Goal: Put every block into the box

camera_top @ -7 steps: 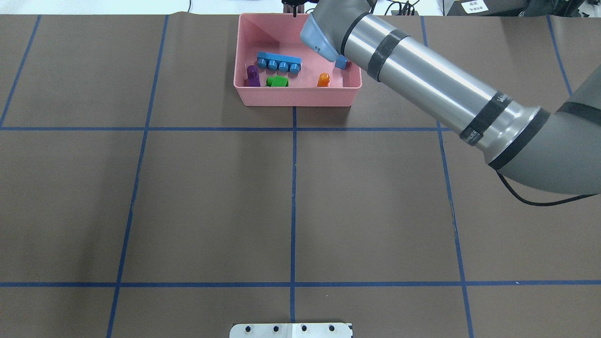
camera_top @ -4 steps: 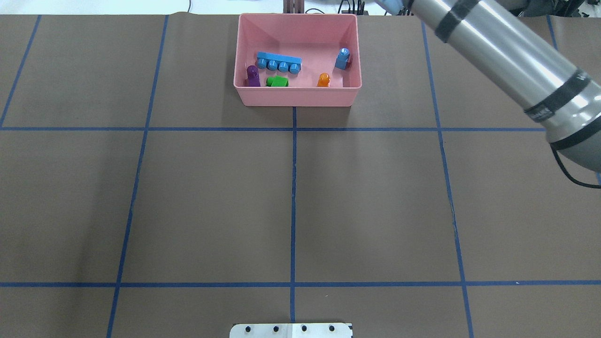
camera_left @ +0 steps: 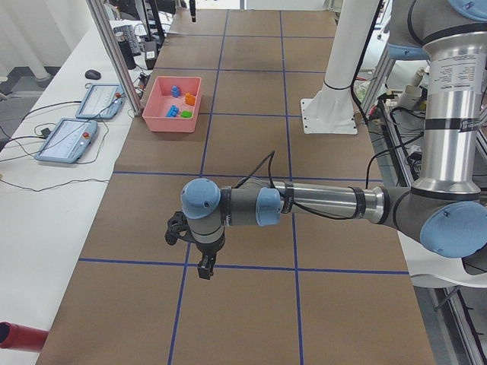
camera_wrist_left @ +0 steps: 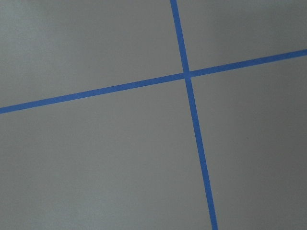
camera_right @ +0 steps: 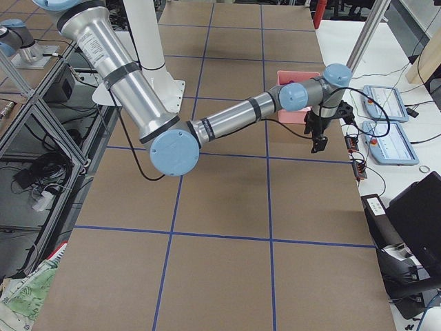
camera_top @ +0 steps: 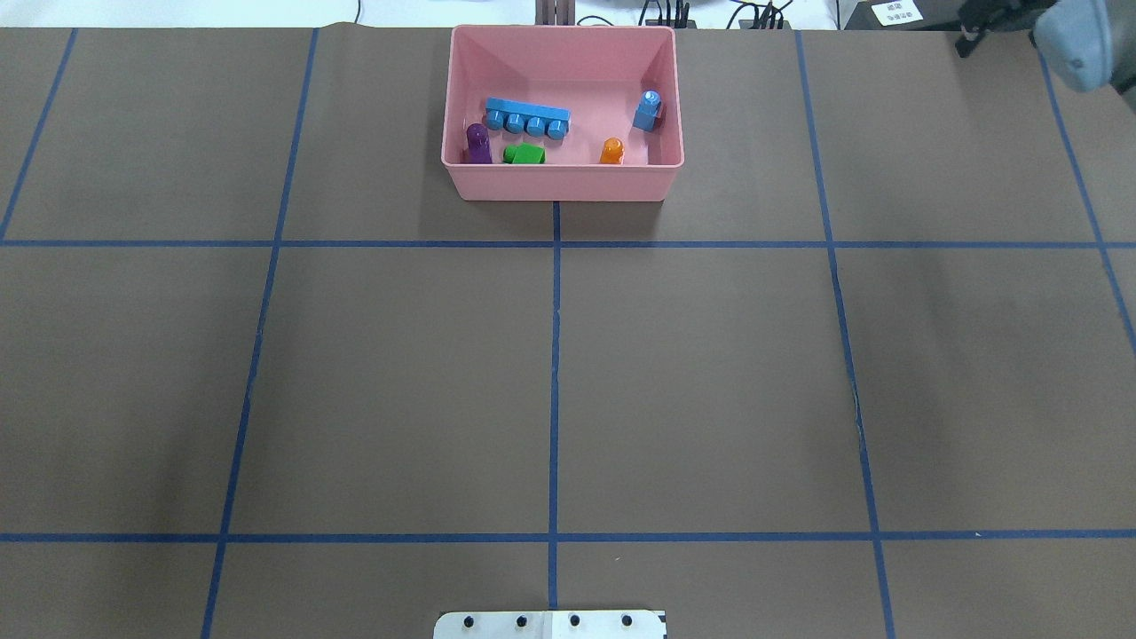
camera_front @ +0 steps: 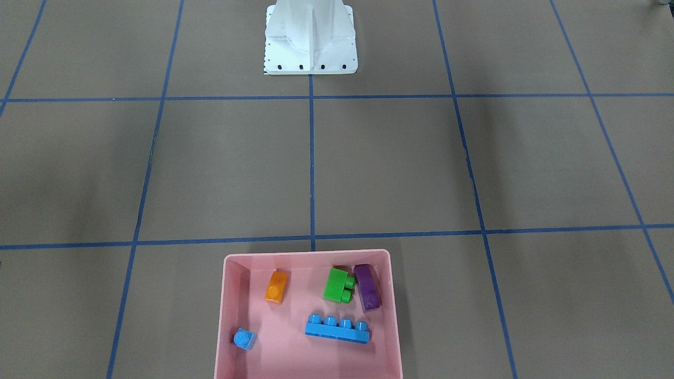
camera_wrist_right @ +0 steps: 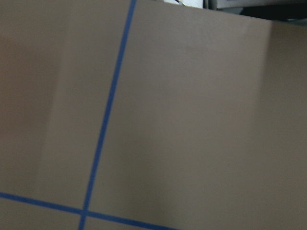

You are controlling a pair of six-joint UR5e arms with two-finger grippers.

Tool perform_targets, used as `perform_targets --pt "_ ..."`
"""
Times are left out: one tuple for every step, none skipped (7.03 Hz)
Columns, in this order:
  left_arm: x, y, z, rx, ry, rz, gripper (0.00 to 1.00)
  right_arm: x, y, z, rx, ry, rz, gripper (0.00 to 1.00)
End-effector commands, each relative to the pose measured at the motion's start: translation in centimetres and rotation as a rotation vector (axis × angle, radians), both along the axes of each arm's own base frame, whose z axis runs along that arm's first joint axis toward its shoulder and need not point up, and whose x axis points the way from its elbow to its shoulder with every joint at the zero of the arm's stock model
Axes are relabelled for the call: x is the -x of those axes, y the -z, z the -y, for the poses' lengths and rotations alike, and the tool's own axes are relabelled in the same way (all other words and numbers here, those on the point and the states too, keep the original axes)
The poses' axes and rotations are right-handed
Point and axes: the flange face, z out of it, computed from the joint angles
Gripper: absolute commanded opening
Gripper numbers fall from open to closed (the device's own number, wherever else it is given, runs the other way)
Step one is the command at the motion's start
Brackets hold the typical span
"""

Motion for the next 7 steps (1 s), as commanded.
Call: perform_targets --pt "0.0 2.2 0.4 -0.047 -0.005 0.002 1.0 -8.0 -8.8 -8.8 -0.056 0.054 -0.009 1.0" --pt "0.0 2.6 0.3 -0.057 -0.007 0.001 1.0 -10.6 -11.4 -12.7 -0.042 0.039 -0.014 1.0" --pt "0.0 2.7 -0.1 -0.06 -0.007 -0.002 1.0 -12.3 -13.8 -17.3 -0.006 0.016 -0.022 1.0" --pt "0.0 3.4 -0.2 -0.072 -0.007 0.001 1.0 -14.1 -16.0 -22.3 0.033 -0.015 -0.028 1.0" --pt "0.0 3.3 -0.3 -0.074 -0.006 -0.001 1.0 -14.4 -17.9 -26.6 0.082 -0.02 -0.033 1.0" --pt "0.0 3.6 -0.4 -0.079 -0.006 -0.001 1.0 -14.5 -18.2 -27.6 0.098 -0.026 -0.038 1.0" --pt "-0.1 3.5 -0.4 -0.082 -0.007 0.0 1.0 -14.4 -18.1 -27.3 0.097 -0.028 -0.038 1.0"
